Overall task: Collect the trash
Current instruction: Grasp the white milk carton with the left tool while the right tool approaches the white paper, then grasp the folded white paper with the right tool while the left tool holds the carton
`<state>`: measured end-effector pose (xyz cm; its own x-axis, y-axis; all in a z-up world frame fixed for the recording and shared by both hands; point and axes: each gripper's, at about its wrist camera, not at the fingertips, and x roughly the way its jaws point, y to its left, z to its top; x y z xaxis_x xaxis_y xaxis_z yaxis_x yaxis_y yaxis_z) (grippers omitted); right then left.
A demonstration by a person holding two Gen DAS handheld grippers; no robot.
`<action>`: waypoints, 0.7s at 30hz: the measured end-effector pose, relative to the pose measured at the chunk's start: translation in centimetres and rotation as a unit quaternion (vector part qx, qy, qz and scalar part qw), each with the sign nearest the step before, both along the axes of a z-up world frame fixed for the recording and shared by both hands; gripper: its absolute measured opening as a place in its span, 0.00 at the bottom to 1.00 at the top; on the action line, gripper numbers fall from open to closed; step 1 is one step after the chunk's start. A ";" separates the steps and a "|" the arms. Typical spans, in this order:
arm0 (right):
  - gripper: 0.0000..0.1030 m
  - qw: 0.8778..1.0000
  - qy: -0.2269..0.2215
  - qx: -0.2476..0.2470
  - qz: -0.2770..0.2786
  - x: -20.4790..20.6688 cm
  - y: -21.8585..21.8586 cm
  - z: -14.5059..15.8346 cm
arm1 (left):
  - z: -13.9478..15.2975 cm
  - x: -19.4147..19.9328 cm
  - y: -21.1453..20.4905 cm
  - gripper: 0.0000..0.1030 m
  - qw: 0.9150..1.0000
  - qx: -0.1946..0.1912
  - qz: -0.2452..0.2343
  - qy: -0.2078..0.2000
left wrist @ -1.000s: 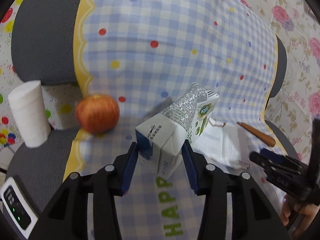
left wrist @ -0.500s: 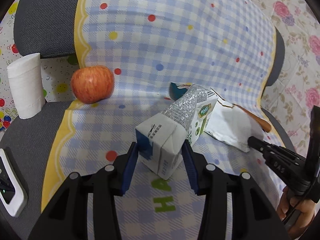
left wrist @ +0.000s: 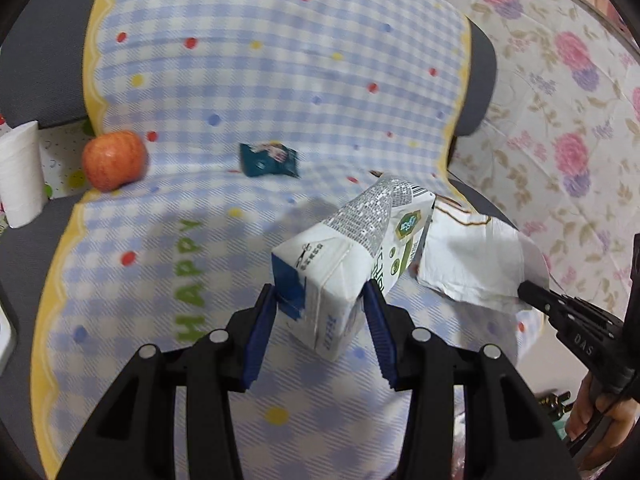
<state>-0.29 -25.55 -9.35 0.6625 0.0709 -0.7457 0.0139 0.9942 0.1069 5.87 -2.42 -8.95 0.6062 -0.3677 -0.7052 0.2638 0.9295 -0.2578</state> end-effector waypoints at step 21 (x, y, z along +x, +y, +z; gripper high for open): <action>0.40 0.998 -0.003 -0.020 0.066 0.9 4.1 -1.1 | 0.2 -1.2 0.1 0.42 1.000 0.017 0.002 -0.022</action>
